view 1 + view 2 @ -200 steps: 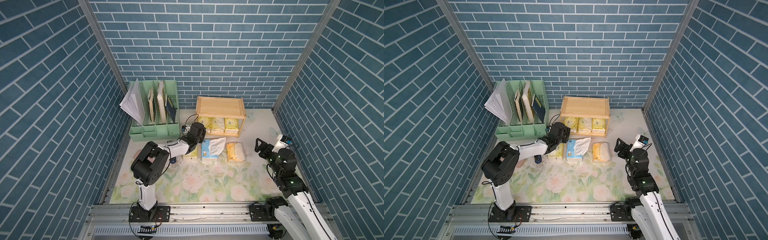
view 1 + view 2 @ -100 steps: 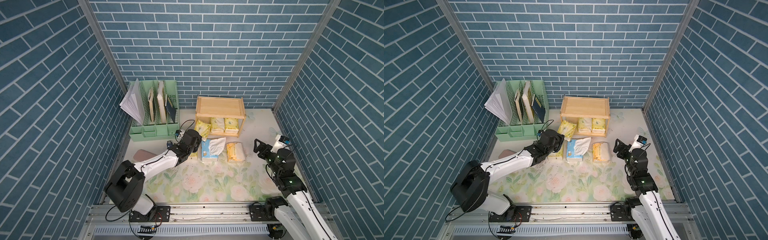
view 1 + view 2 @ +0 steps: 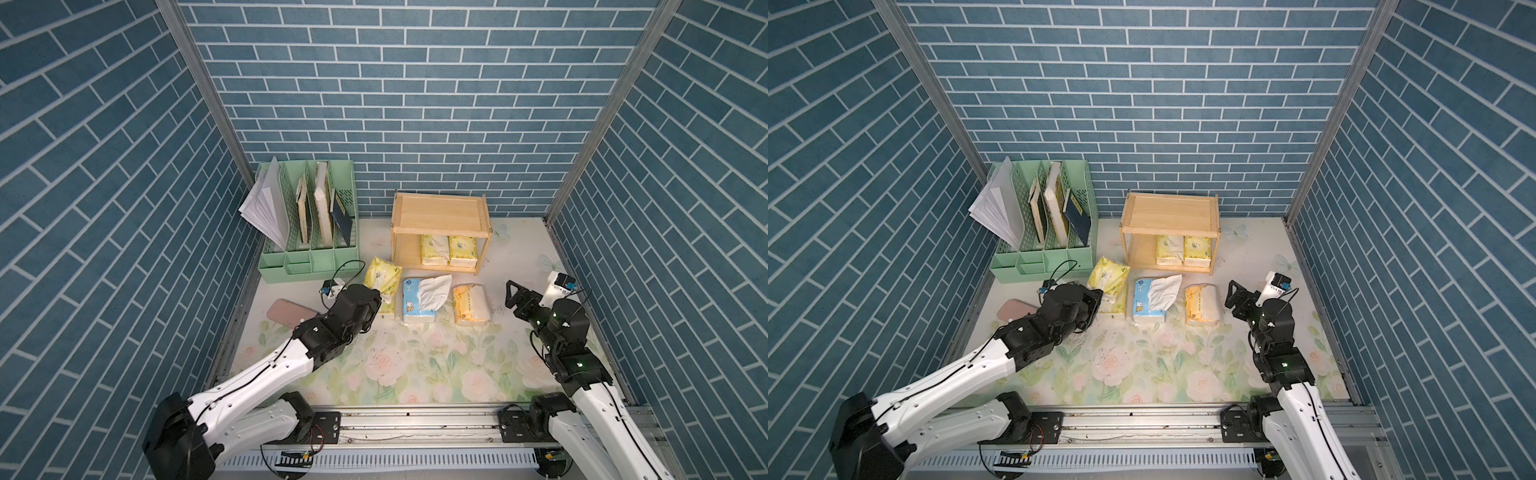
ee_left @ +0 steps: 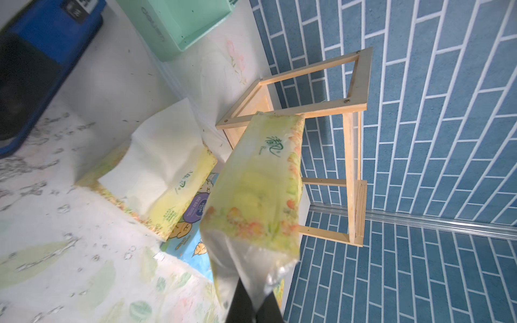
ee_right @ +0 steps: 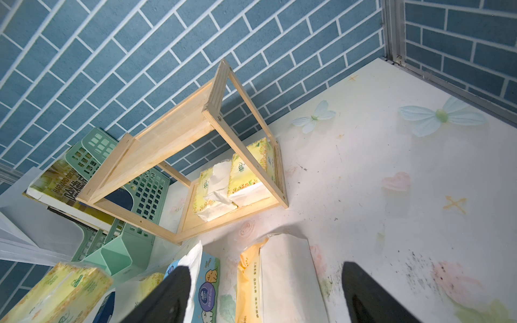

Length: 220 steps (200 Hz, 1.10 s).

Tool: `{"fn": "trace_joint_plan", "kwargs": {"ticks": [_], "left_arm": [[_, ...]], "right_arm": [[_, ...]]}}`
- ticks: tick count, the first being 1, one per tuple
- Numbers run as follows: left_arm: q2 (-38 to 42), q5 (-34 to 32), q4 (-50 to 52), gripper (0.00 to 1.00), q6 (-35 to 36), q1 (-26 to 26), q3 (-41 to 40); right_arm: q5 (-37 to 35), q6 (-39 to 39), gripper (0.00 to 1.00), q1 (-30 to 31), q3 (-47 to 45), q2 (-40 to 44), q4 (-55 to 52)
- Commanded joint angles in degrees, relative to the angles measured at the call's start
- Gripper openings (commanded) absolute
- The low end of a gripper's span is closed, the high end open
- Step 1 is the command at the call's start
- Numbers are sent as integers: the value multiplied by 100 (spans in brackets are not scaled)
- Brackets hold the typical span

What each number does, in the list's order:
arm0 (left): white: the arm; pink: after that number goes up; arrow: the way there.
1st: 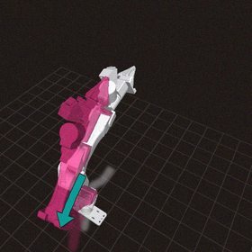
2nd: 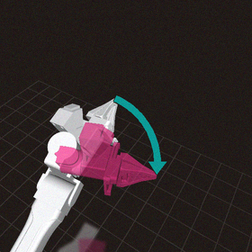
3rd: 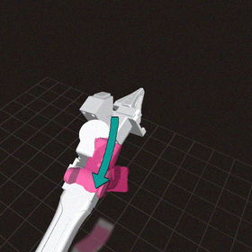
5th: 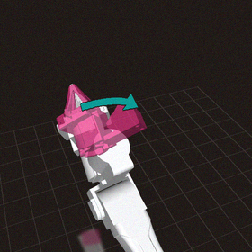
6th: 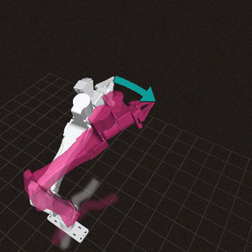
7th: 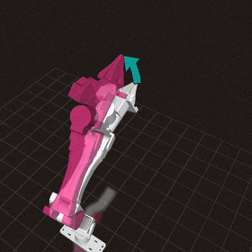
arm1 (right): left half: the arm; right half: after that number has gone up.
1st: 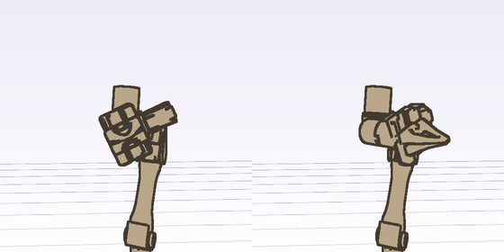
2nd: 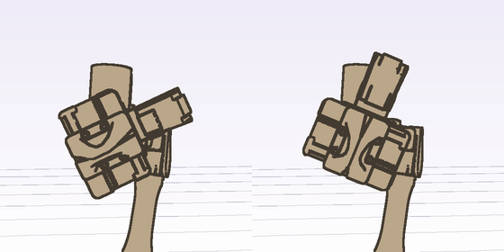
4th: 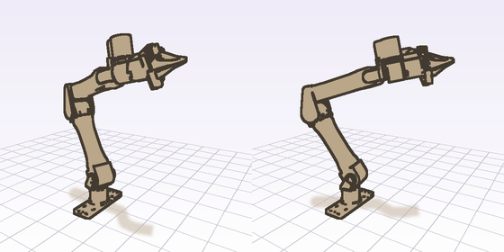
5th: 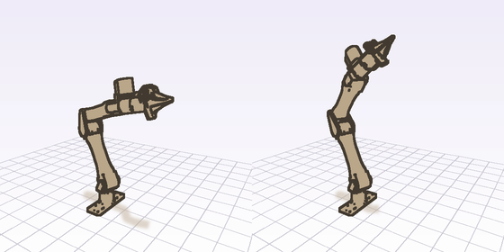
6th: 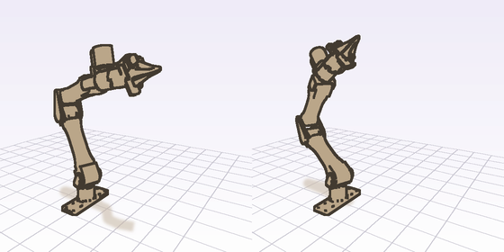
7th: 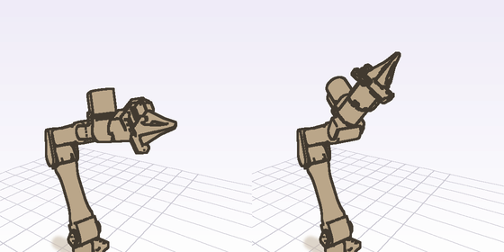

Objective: Remove the tissue boxes from the shelf
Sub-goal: Pick up a box of tissues from the shelf, then place the box of tissues at the center of the board.

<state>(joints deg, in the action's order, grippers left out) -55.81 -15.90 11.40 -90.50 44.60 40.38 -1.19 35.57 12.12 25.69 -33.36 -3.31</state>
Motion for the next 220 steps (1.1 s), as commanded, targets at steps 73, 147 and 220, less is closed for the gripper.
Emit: {"fn": "trace_joint_plan", "kwargs": {"ticks": [73,147,220], "left_arm": [[1226,336,1944,0,-348,242,-164],[1652,772,2910,0,-633,316,-229],[1402,1011,2746,0,-835,420,-450]], "right_arm": [[103,-24,88,-17,-68,93,164],[119,11,88,-17,-125,23,242],[98,11,88,-22,-111,-7,270]]}}
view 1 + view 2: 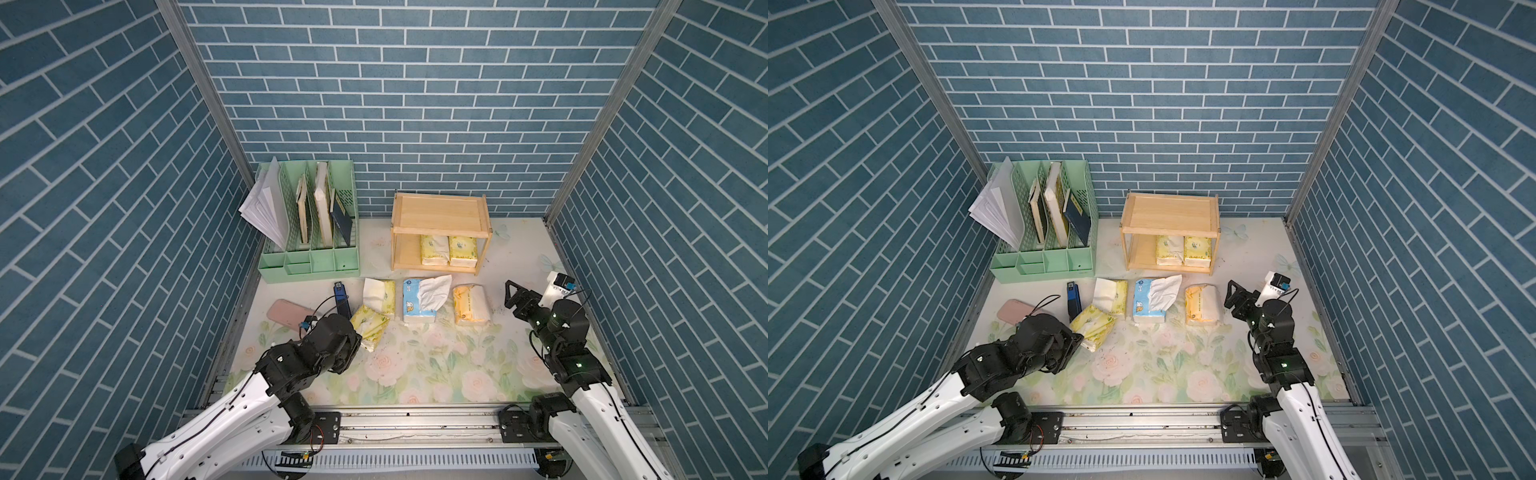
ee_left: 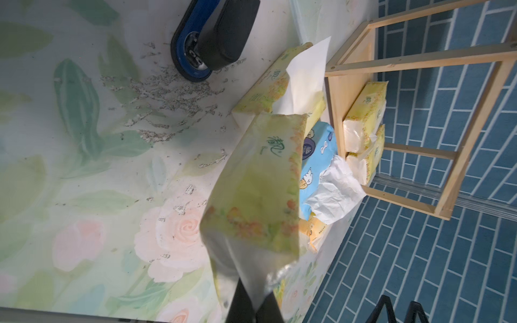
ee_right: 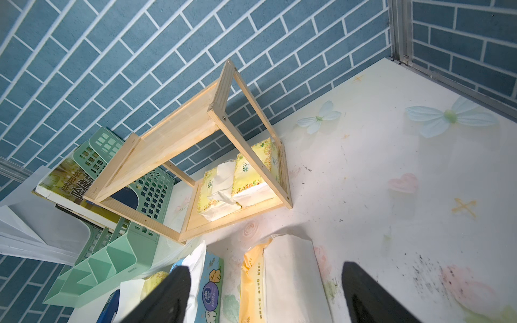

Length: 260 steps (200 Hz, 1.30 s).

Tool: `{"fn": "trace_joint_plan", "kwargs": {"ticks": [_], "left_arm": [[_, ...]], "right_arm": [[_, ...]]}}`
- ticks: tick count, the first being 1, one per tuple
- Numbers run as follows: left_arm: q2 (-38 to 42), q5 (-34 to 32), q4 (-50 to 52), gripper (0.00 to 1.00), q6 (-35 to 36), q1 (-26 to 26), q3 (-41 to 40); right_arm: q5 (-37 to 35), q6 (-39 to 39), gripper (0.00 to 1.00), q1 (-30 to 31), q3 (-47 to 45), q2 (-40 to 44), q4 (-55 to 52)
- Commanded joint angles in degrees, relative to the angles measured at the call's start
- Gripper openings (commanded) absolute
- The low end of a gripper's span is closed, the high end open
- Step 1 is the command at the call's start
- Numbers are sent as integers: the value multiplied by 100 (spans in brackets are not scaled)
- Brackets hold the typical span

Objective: Remove the tissue boxes from the shelf
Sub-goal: Place the box of tissues at the center of the board.

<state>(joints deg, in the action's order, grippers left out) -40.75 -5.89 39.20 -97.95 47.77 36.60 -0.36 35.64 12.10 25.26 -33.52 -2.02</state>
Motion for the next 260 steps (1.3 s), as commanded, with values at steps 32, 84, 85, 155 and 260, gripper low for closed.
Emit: {"fn": "trace_joint_plan", "kwargs": {"ticks": [32,84,85,155,260], "left_arm": [[-261,66,-259,0,-268,141,-302],[-661,48,-710,4,-554,355,-444],[-666,42,-716,5,-561,360,-443],[-915,-281,-684,28,-1244,967,-443],[-1255,-1176,124,76,-537,1152,523]], "right_arm": [[18,-4,88,-14,-57,-14,143],[14,-20,88,-14,-64,-66,166],[12,-21,88,-14,-60,-66,162],[22,5,88,-10,-60,-36,210],[227,-542,88,-19,141,-225,-7]]}}
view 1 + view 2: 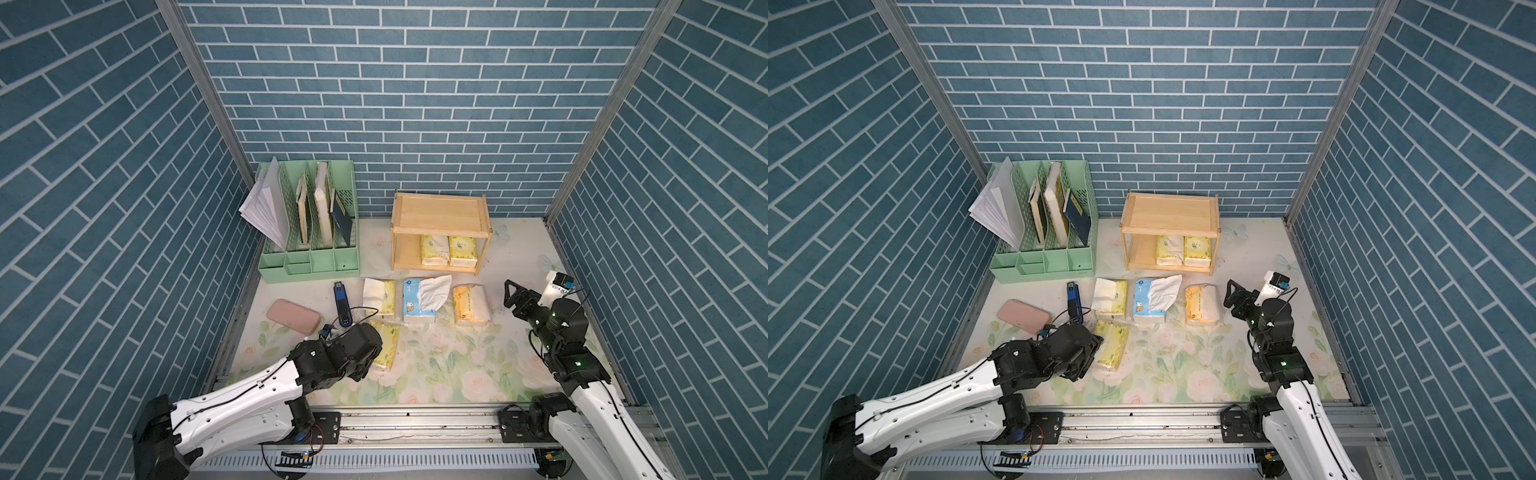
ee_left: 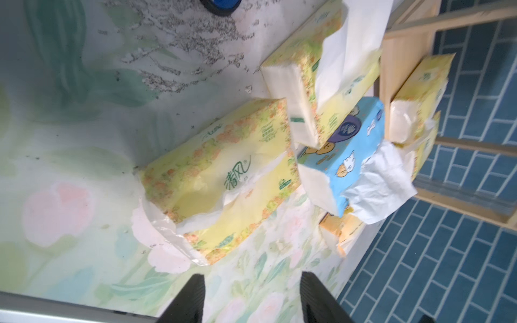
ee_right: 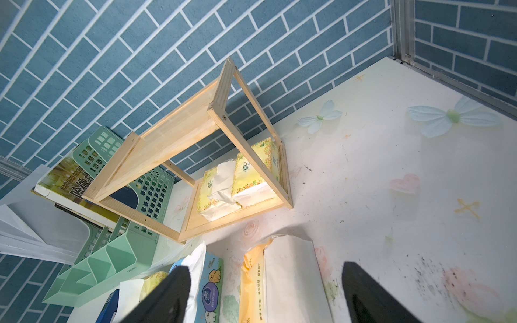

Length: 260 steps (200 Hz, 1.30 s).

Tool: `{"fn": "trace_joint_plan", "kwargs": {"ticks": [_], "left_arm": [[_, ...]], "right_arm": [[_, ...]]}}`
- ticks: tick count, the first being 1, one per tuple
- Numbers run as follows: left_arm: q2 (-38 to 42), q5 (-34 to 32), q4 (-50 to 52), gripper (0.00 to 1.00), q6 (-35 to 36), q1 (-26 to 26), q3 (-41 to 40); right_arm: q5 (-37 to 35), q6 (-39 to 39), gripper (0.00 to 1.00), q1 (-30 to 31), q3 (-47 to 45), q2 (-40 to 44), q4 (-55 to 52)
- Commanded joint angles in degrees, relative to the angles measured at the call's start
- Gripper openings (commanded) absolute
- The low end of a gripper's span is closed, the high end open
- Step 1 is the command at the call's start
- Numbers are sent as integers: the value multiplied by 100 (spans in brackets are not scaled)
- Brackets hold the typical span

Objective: Remove the tissue boxes from the shelf
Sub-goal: Place the box of tissues at the center of the board, then pick up a box of tissues from the shelf.

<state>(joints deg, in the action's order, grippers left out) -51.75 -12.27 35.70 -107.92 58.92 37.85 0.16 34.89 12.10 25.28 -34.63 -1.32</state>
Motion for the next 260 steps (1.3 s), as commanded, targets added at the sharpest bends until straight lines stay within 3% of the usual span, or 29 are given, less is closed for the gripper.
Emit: {"fn": "trace_joint_plan", "kwargs": {"ticks": [1,38,65,106,128,158,191,214,260], "left_arm": [[-171,-556,486,77,484,31,421],[-598,-1493,616,100,1580,29,1142],[-811,-1976,-78,100,2716,-105,1330],[-1361,-1339,-1177,100,4488,-1121,1435],[-1606,-1317,-1455,100,4969,-1609,1545],[-1585,-1543,-1978,100,5394,-2029,1530],[-1564,-982,-2468,100,5877,-2740,1375],[-1659,-741,-2523,100,6181,-3171,1360],[-1567,-31,-2875,100,6531,-4085,955]], "right_arm": [[184,-484,88,-17,146,-118,-91],[671,-1311,87,-17,545,-472,-347],[964,-2054,84,-14,949,-771,-716],[1636,-2945,83,16,1318,-1099,-848],[1738,-3240,82,150,1570,-1392,-901],[1368,-3554,78,530,2125,-1984,-1227],[460,-3793,74,1268,2783,-2782,-1551],[-545,-4046,73,1908,3281,-3427,-1725],[-1641,-4497,72,2671,4149,-4657,-1810]]}}
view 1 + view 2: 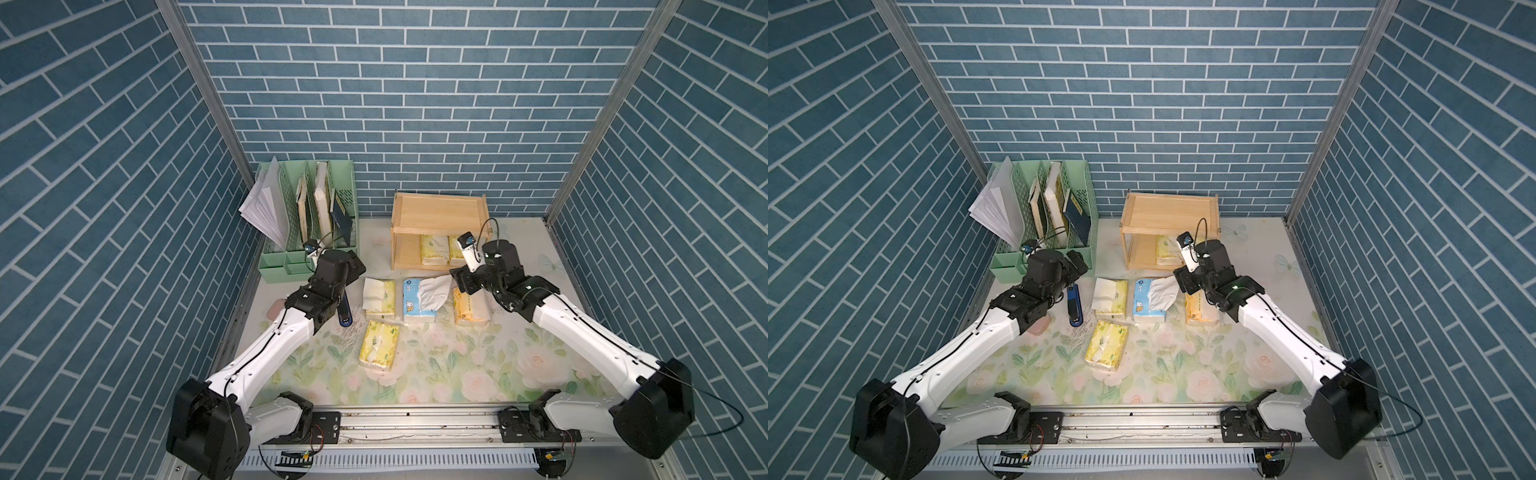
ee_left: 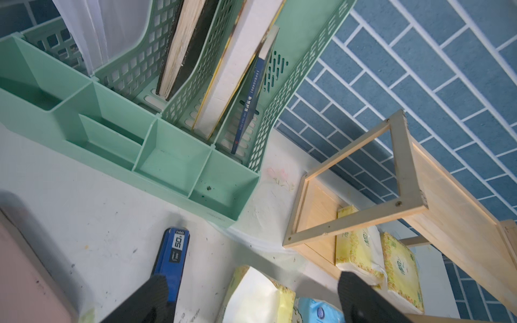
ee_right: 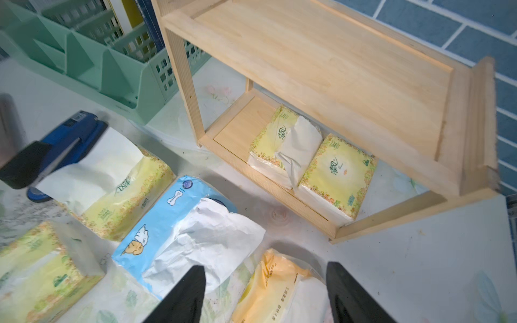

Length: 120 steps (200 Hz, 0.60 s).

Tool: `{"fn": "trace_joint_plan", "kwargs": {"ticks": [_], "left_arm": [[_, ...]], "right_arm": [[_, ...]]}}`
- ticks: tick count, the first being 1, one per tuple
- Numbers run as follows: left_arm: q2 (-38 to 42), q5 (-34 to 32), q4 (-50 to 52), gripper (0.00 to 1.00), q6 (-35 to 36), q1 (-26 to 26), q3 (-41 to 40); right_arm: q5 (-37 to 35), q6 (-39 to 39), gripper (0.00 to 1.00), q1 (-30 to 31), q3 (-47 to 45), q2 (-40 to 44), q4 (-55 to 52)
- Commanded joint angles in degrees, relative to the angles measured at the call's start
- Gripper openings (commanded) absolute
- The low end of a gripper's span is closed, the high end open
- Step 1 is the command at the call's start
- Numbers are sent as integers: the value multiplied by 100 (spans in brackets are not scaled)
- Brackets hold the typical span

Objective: Remove the tissue boxes from the shelf
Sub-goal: Pick up a box of tissues from the shelf.

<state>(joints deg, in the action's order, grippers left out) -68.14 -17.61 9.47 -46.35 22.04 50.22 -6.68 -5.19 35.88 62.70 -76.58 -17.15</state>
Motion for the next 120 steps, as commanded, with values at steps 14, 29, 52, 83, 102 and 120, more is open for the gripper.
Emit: {"fn": "trace_joint_plan", "kwargs": {"ticks": [14,29,52,83,102,120], "left_arm": [[129,666,-369,100,447,-637,-434],[193,823,-476,100,558,-823,-550],[214,846,-455,100,693,-914,-583],[275,772,-507,100,799,-958,-679],[297,756,-511,100,813,-991,-721],[310,761,-499,100,811,-1018,-757]], "right_arm": [[-1237,-677,72,429,649,-819,-243],[-1484,-899,72,547,933,-1248,-297],[-1901,-1222,71,672,1271,-1798,-253],[-2496,-1776,70,770,1519,-2447,-2],[-2837,-2196,70,832,1670,-2862,88],[-2920,-2419,70,859,1797,-3134,186]]}}
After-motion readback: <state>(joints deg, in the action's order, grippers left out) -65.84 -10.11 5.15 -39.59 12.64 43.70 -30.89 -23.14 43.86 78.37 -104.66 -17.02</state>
